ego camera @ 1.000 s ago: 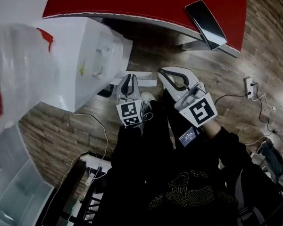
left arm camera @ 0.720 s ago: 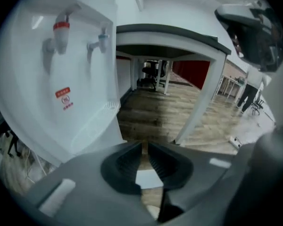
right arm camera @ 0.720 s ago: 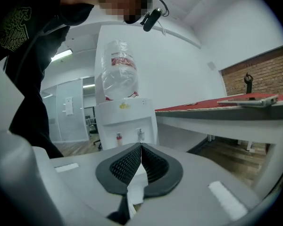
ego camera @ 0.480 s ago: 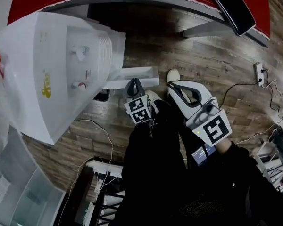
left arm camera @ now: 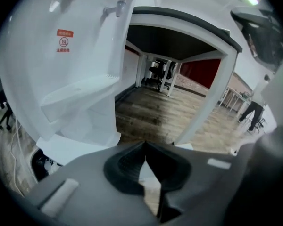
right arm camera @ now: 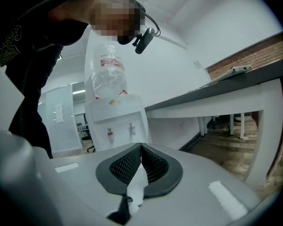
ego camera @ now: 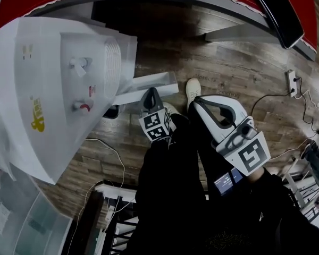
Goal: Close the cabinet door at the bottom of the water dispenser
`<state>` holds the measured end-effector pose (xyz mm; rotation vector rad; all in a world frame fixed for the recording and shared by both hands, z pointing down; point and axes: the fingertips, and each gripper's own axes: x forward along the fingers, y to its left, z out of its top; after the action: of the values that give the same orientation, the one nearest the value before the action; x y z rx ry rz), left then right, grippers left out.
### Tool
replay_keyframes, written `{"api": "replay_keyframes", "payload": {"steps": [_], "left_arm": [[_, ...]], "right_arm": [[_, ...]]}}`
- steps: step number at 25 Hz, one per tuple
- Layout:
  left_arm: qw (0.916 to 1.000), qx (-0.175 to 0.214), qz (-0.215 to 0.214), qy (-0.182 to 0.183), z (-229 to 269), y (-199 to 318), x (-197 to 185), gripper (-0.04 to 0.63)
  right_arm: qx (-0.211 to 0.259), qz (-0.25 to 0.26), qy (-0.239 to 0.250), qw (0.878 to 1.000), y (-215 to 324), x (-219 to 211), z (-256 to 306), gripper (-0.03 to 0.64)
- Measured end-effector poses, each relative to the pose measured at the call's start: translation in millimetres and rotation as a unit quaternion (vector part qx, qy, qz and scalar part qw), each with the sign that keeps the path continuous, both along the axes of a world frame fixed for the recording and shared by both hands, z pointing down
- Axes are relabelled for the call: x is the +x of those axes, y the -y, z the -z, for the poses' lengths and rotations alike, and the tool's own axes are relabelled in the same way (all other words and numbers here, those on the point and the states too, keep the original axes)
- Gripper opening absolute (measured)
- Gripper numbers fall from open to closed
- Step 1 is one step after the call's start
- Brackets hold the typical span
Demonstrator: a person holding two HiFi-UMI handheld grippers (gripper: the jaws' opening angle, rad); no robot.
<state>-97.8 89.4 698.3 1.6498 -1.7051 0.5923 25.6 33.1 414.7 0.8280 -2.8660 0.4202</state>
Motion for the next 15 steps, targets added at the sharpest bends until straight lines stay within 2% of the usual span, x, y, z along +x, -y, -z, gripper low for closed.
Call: {"api": "replay_keyframes", "payload": {"steps": [4, 8, 15], "left_arm": [[0.9999, 0.012, -0.002, -0.002, 0.8, 28.7, -9.2, 0.009], [0.9999, 0.003, 0.008, -0.009, 0.6, 58.4, -21.2, 0.009], [0.9995, -0.003, 0.027, 0.014, 3.0, 97.3, -47.4, 0.008]], "right_arm": [[-0.006, -0.005, -0.004, 1.0, 4.0, -6.4, -6.4, 0.002], [-0.011, -0.009, -0.006, 1.0, 9.1, -15.7, -11.3, 0.002], [-0.014, -0.013, -0.008, 1.0, 21.2, -28.2, -11.4, 0.002]]}}
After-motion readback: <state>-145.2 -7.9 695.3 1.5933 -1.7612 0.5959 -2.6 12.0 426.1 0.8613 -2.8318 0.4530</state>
